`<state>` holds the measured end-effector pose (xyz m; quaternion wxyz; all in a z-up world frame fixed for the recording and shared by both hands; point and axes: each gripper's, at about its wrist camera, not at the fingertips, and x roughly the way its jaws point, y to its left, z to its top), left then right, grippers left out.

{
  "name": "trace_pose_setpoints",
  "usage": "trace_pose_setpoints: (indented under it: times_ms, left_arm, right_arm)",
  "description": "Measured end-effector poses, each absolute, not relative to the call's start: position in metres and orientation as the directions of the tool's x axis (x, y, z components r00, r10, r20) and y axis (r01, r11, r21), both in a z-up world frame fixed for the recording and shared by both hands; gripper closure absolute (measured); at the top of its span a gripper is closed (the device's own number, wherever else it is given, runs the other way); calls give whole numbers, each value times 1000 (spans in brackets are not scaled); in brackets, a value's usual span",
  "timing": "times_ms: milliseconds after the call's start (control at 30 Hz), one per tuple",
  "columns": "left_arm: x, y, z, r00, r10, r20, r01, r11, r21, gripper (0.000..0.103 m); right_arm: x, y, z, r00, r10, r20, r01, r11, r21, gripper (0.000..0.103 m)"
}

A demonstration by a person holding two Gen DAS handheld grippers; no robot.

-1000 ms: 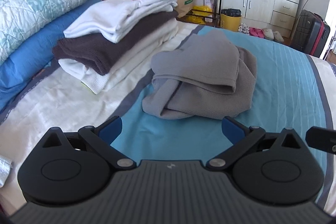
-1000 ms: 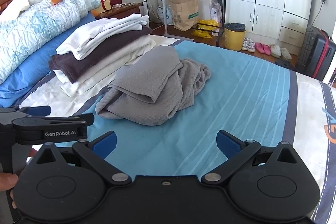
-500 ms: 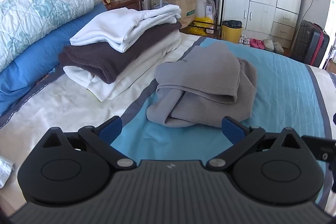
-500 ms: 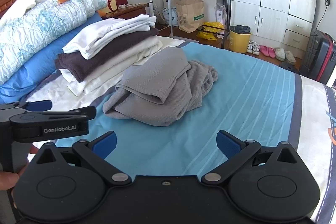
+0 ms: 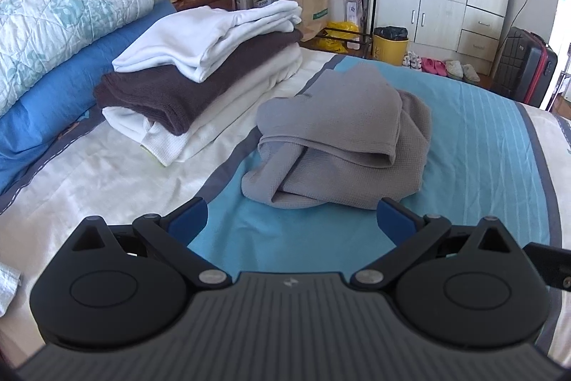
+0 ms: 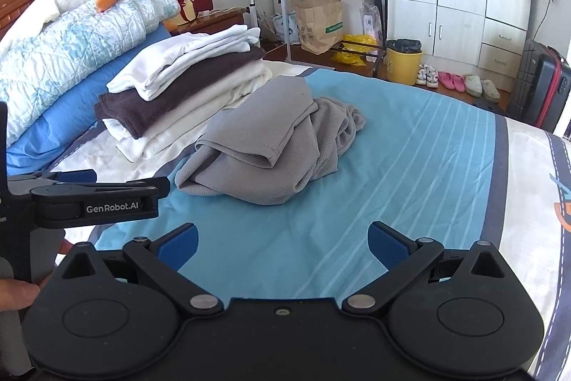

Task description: Fold clothes

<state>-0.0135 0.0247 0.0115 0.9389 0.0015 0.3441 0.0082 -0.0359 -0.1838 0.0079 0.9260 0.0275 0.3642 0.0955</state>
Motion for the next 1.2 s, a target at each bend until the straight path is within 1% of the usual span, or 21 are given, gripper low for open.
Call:
trace_pose_setpoints:
  times_ms: [167, 333, 500, 600, 700, 767, 800, 833, 900, 967, 1000, 1100, 1133, 1200]
  left_arm:
    - [-10, 23, 8, 748, 24, -663, -20, 1000, 13, 0]
    - [-10, 20, 5, 743, 51, -667, -27, 999, 47, 0]
    - [-7, 21, 3, 739, 16, -673, -15, 1000, 7, 0]
    - [-5, 18, 2, 744, 22, -668, -21, 1000, 10, 0]
    - [5, 13, 2, 746, 67, -662, -27, 997, 70, 0]
    - [18, 18, 5, 724, 13, -690, 45, 997, 66, 0]
    - [24, 25, 6, 712, -27, -702, 71, 997, 34, 0]
    - [29, 34, 7, 706, -62, -706, 70, 997, -18, 0]
    - [41, 52, 8, 691, -111, -714, 38, 992, -118, 0]
    - [62, 64, 11, 658, -105, -746, -6, 989, -145, 0]
    - [74, 67, 14, 644, -83, -761, -28, 991, -132, 0]
    - [112, 59, 25, 655, 12, -756, -30, 999, -11, 0]
    - [126, 57, 26, 658, 29, -752, -37, 999, 5, 0]
    - [149, 58, 21, 645, 29, -764, -73, 997, -24, 0]
  right_arm:
    - [-36, -186, 8, 715, 205, -669, -156, 979, 133, 0]
    - [-38, -187, 7, 712, 209, -670, -161, 978, 134, 0]
    - [-39, -190, 3, 713, 207, -670, -157, 978, 135, 0]
    - [-36, -193, -3, 717, 196, -669, -144, 981, 132, 0]
    - [-25, -197, -9, 718, 192, -669, -137, 981, 134, 0]
    - [-14, -202, -7, 701, 234, -674, -143, 972, 188, 0]
    - [-8, -205, -4, 683, 289, -670, -153, 955, 255, 0]
    - [-1, -209, -1, 662, 356, -659, -165, 928, 335, 0]
    - [11, -210, 3, 622, 456, -637, -191, 877, 442, 0]
    - [29, -210, 0, 595, 509, -622, -224, 848, 480, 0]
    - [39, -211, -3, 583, 531, -615, -240, 836, 494, 0]
    - [68, -211, -9, 543, 595, -592, -289, 795, 534, 0]
    - [78, -212, -12, 529, 615, -584, -304, 780, 547, 0]
    - [102, -212, -19, 513, 606, -608, -296, 790, 537, 0]
